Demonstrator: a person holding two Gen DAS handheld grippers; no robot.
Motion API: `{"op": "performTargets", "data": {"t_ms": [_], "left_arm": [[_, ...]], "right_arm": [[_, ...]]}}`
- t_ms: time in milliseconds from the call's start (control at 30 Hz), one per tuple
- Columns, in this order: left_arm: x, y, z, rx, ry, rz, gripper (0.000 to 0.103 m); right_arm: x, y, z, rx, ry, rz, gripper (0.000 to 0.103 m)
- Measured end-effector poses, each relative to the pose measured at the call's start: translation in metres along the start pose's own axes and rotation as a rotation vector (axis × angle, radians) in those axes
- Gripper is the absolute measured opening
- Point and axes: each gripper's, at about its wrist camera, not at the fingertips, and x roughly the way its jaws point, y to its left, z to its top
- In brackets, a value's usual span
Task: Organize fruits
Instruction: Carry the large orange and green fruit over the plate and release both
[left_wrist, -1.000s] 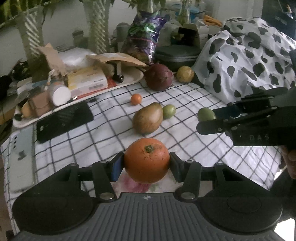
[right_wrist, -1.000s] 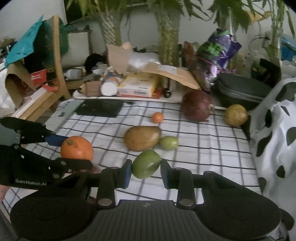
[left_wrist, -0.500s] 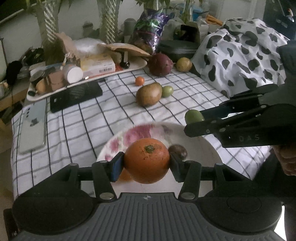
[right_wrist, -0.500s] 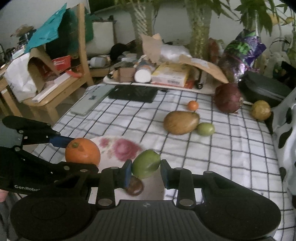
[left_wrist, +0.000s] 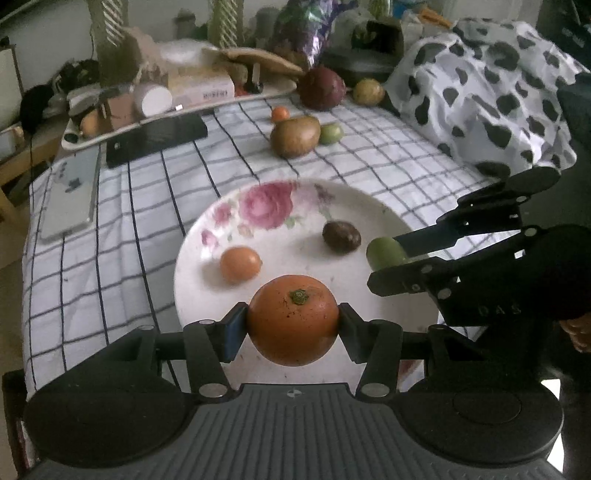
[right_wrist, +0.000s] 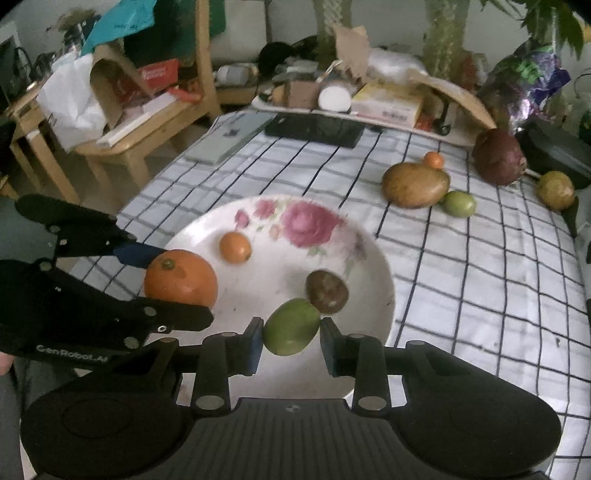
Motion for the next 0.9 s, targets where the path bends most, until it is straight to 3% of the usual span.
{"op": "performTargets", "data": {"t_ms": [233,467,667,900], "left_arm": [[0.014,-0.002,-0.004,0.022,0.065,-0.002,0.05],[0.014,-0.002,-0.002,0.015,0.076,-0.004,0.051],[0.005,-0.003,0.0,0.03,0.046,0.063,0.071],[-0.014,0.001,0.004,-0.04,-0.022,0.049,0.071]], "right_arm": [[0.011,0.004,-0.007,-0.028,0.062,0.0,0.034],[0.013,0.002,-0.008,-0.031,0.064,-0.001,0.037],[0.002,-0.005,-0.009,-0.016,0.02,-0.009,0.06],[-0.018,-0.019,-0.01,0.059,-0.066,-0.05,0.096]]}}
